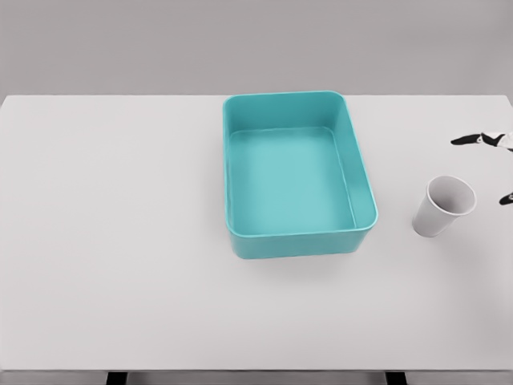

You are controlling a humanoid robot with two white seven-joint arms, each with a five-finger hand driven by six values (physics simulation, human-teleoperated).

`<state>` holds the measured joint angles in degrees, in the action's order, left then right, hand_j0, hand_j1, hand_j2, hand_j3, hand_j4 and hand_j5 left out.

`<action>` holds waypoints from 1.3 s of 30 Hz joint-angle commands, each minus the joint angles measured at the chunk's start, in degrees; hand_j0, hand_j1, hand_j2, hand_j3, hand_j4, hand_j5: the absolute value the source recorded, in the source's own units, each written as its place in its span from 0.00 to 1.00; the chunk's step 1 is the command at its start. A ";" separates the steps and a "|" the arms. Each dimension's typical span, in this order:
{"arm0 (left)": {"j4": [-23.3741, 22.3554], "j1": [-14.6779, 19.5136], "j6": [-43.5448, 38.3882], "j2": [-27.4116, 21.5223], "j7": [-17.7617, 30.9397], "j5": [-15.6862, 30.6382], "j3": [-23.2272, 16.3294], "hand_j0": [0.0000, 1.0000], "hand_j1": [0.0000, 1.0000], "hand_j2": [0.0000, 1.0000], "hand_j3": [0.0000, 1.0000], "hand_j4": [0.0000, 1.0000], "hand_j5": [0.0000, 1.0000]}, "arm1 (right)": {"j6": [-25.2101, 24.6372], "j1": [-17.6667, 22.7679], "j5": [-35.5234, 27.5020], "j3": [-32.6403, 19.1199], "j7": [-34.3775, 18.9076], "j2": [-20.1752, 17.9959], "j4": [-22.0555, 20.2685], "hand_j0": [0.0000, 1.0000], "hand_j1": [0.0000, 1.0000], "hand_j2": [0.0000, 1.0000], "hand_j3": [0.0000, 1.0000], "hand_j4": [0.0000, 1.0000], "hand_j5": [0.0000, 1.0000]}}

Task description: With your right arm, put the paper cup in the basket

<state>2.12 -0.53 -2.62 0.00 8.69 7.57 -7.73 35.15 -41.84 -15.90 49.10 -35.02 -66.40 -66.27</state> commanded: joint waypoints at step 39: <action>-0.01 0.00 -0.01 0.00 0.01 -0.02 0.00 1.00 1.00 1.00 1.00 1.00 1.00 | -0.15 0.88 -8.10 5.30 0.02 4.26 9.40 1.00 1.00 1.00 1.00 1.00 1.00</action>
<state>2.12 -0.53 -2.62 0.00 8.69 7.56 -7.73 35.13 -40.96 -23.53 54.21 -35.01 -62.10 -57.01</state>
